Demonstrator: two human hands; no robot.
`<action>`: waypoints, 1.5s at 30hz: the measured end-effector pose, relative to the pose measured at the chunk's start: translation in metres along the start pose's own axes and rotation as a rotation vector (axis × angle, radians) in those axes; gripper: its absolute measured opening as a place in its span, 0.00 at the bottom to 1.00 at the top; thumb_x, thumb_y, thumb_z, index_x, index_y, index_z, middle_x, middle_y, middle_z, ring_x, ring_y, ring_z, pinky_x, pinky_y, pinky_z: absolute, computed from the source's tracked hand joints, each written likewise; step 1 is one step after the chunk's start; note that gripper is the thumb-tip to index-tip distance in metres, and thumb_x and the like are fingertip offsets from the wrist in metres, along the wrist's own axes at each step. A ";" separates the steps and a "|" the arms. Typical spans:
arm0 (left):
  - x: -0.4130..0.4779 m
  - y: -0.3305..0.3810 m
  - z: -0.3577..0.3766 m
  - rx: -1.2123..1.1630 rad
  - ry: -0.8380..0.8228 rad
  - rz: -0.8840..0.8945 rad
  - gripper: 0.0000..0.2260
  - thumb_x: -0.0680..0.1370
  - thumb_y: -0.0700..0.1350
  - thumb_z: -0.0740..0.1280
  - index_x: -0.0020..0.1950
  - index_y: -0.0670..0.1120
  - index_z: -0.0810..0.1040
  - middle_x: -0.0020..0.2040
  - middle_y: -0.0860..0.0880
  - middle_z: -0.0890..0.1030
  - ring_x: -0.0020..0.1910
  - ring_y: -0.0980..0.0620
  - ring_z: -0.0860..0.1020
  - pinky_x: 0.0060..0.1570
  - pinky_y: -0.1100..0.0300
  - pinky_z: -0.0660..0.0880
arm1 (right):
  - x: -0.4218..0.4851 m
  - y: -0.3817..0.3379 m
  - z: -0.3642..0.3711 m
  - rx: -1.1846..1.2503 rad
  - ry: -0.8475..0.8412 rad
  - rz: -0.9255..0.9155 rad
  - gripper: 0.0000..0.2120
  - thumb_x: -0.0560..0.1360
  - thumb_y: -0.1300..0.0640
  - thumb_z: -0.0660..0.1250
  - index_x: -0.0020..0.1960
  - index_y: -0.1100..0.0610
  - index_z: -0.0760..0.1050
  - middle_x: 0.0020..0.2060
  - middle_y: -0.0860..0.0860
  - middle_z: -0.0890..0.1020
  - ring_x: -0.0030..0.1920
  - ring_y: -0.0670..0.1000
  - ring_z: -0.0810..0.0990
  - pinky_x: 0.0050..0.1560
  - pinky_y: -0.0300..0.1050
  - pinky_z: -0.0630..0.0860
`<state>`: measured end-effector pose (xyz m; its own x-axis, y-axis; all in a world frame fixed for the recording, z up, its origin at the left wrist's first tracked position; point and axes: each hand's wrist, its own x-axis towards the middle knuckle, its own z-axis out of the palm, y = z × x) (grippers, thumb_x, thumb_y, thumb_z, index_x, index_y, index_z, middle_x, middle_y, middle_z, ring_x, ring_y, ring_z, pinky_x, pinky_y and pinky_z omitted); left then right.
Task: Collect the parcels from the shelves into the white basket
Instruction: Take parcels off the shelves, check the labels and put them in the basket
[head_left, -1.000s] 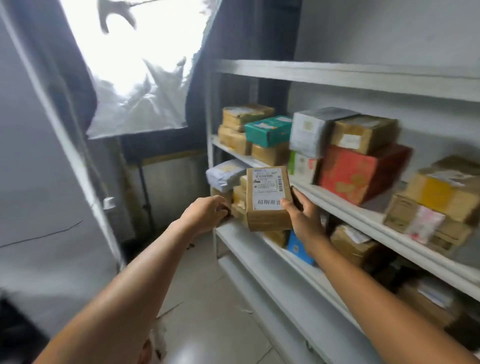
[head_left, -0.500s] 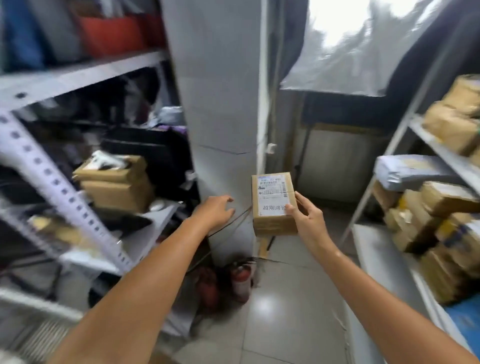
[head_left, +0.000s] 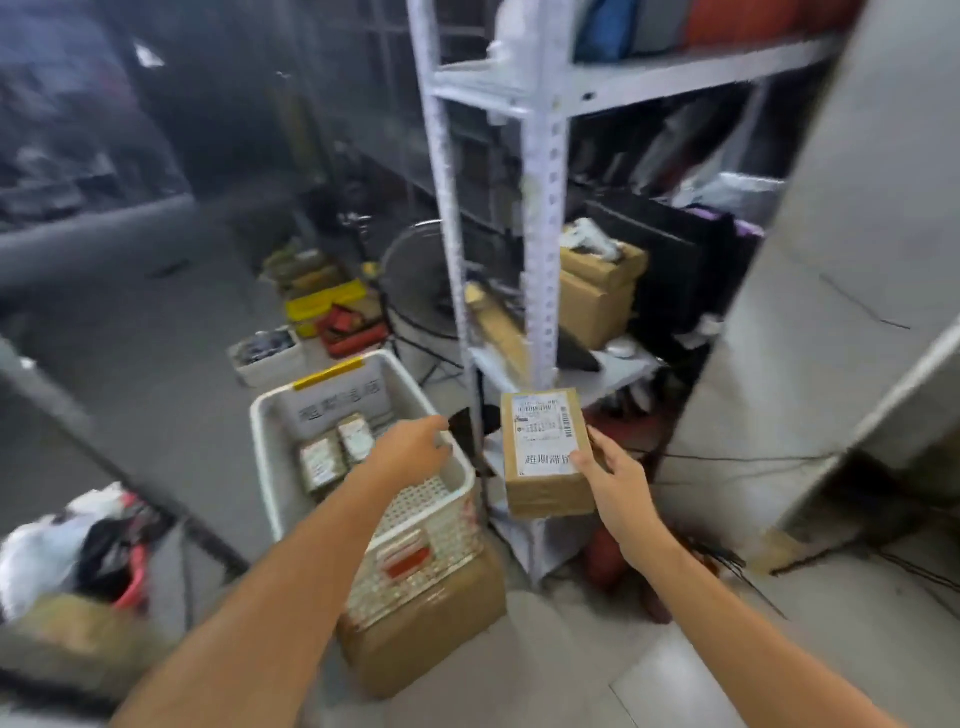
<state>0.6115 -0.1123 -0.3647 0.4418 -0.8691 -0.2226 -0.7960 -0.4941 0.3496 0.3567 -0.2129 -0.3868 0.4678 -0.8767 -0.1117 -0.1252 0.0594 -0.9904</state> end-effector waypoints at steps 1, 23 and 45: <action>-0.002 -0.024 -0.004 0.000 0.014 -0.034 0.18 0.80 0.52 0.61 0.70 0.51 0.70 0.63 0.49 0.78 0.51 0.48 0.79 0.44 0.55 0.77 | 0.008 0.002 0.022 -0.013 -0.037 0.009 0.21 0.77 0.54 0.68 0.70 0.49 0.71 0.55 0.39 0.80 0.51 0.35 0.80 0.46 0.31 0.76; 0.172 -0.367 0.062 -0.212 -0.028 -0.555 0.21 0.80 0.53 0.59 0.73 0.53 0.66 0.68 0.46 0.73 0.56 0.45 0.77 0.50 0.52 0.77 | 0.294 0.165 0.358 -0.199 -0.408 0.255 0.23 0.78 0.57 0.66 0.72 0.52 0.68 0.62 0.50 0.78 0.50 0.40 0.78 0.39 0.28 0.73; 0.354 -0.574 0.295 -0.181 0.100 -0.636 0.17 0.79 0.47 0.61 0.68 0.49 0.71 0.69 0.46 0.69 0.68 0.44 0.65 0.64 0.48 0.67 | 0.349 0.461 0.524 -0.243 -0.633 0.494 0.23 0.79 0.58 0.63 0.73 0.48 0.66 0.50 0.36 0.77 0.43 0.30 0.79 0.36 0.26 0.74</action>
<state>1.1034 -0.1296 -0.9125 0.8456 -0.4003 -0.3531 -0.2892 -0.8996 0.3273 0.9209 -0.2409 -0.9249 0.7036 -0.3392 -0.6244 -0.5954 0.1980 -0.7786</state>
